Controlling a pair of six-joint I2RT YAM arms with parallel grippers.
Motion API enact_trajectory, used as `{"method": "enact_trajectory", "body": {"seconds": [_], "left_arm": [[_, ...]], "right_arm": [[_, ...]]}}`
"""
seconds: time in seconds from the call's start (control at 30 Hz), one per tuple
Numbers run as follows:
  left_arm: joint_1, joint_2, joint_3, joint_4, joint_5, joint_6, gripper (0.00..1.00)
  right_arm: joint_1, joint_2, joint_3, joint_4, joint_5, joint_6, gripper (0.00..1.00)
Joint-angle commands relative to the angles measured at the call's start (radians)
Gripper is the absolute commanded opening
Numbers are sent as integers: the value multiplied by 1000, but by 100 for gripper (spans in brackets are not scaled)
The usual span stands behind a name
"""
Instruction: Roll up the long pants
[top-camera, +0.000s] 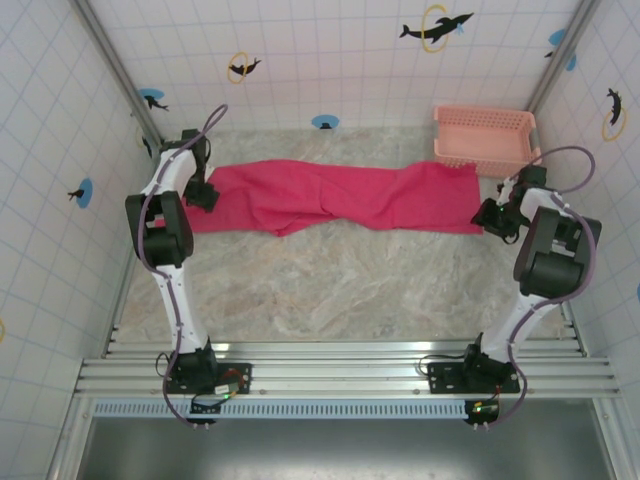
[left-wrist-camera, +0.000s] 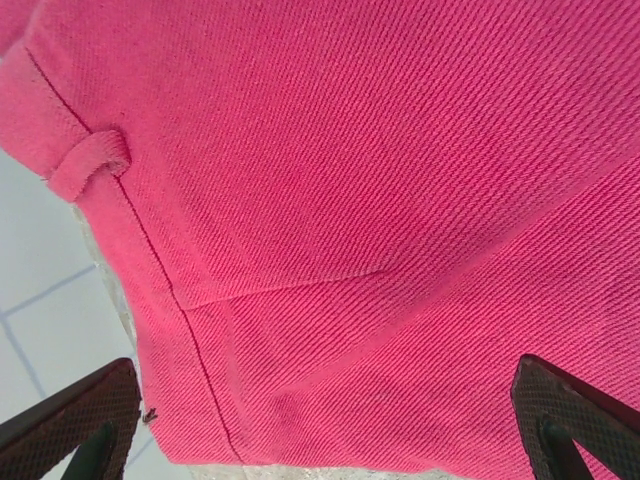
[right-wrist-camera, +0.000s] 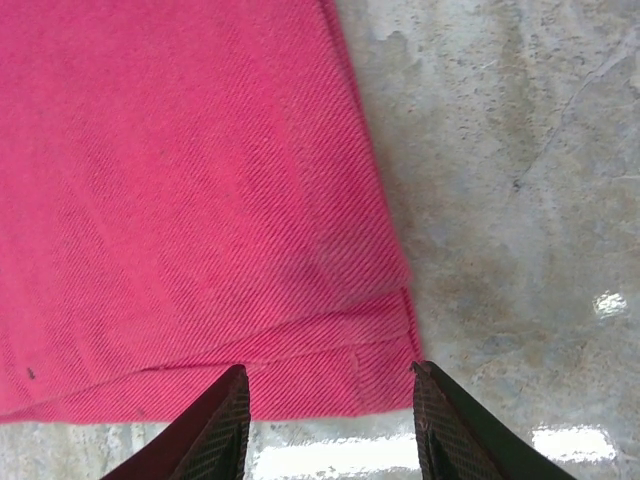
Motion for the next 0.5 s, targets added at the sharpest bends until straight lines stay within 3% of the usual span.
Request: {"method": "enact_trajectory", "body": {"seconds": [0.0, 0.47], "left_arm": [[-2, 25, -13, -19, 1, -20, 97], [-3, 48, -23, -27, -24, -9, 97]], "right_arm": [[-9, 29, 15, 33, -21, 14, 46], [-17, 73, 43, 106, -25, 55, 40]]}}
